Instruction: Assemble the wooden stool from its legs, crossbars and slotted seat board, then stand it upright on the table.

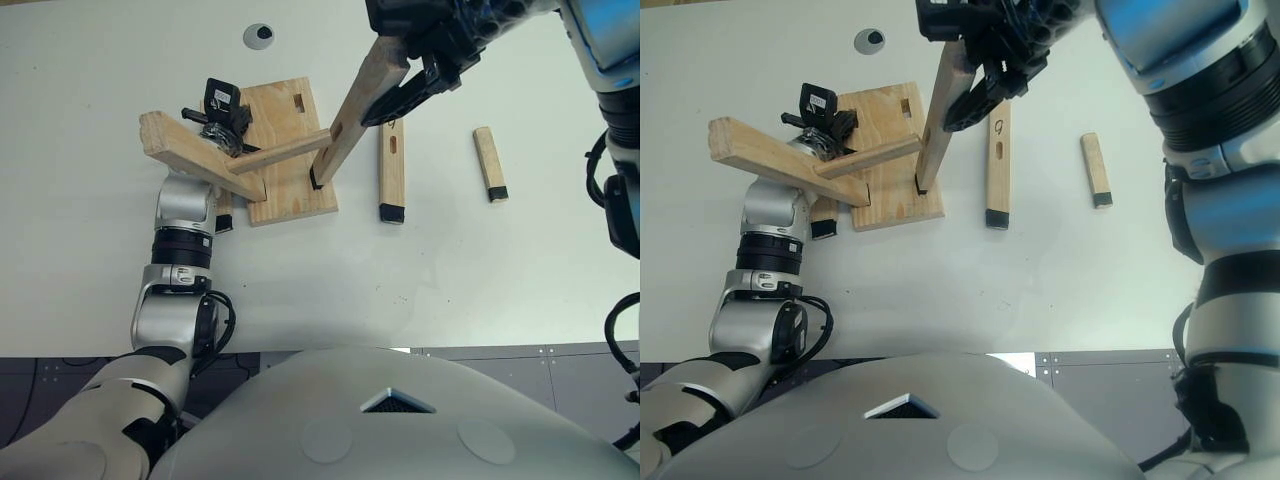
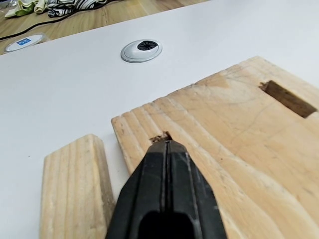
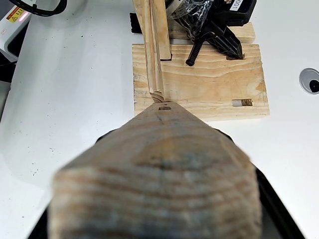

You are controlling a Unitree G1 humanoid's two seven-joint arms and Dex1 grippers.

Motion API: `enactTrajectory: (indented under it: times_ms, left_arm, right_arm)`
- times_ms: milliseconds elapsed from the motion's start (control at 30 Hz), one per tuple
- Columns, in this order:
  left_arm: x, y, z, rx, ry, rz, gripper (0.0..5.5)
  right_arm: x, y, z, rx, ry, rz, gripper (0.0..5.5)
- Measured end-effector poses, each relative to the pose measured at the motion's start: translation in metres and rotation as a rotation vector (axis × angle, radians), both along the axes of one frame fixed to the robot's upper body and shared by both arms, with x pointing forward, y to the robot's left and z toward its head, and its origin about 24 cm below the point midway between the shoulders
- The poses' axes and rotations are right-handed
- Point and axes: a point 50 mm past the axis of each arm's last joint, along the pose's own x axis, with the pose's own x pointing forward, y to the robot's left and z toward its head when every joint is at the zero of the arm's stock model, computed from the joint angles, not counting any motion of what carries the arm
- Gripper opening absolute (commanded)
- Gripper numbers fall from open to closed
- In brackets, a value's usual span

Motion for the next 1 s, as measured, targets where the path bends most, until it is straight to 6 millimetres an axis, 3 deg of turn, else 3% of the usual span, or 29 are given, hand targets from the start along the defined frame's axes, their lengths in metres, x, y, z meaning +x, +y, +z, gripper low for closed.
enactTrajectory:
  times_ms: [433, 533, 567, 700, 767, 867, 933, 1000]
  left_arm:
    - [0.004, -0.002, -0.003, 0.000, 0.006, -0.002, 0.00]
    - [0.004, 0.005, 0.007, -0.038, -0.001, 0.032, 0.00]
    - [0.006, 0.008, 0.018, -0.052, -0.037, 0.059, 0.00]
    - [0.019, 0.040, 0.146, -0.122, -0.495, 0.252, 0.00]
    - [0.010, 0.038, 0.186, -0.170, -0.640, 0.298, 0.00]
    - [-0.009, 0.019, 0.224, -0.301, -0.713, 0.316, 0.00]
    - [-0.020, -0.011, 0.257, -0.448, -0.768, 0.258, 0.00]
    - [-0.027, -0.041, 0.265, -0.551, -0.733, 0.188, 0.00]
  right_arm:
    - [-0.010, 0.009, -0.001, -0.016, -0.038, 0.015, 2.03]
    - [-0.010, 0.009, -0.002, -0.014, -0.034, 0.014, 2.03]
    - [-0.010, 0.010, -0.002, -0.011, -0.033, 0.017, 2.03]
    - [-0.011, 0.016, -0.003, 0.013, -0.032, 0.028, 2.03]
    - [-0.012, 0.016, -0.006, 0.016, -0.031, 0.025, 2.03]
    - [-0.013, 0.016, -0.006, 0.024, -0.035, 0.022, 2.03]
    - [-0.015, 0.016, -0.009, 0.035, -0.040, 0.003, 2.03]
    - [-0.017, 0.015, -0.010, 0.049, -0.044, -0.010, 2.03]
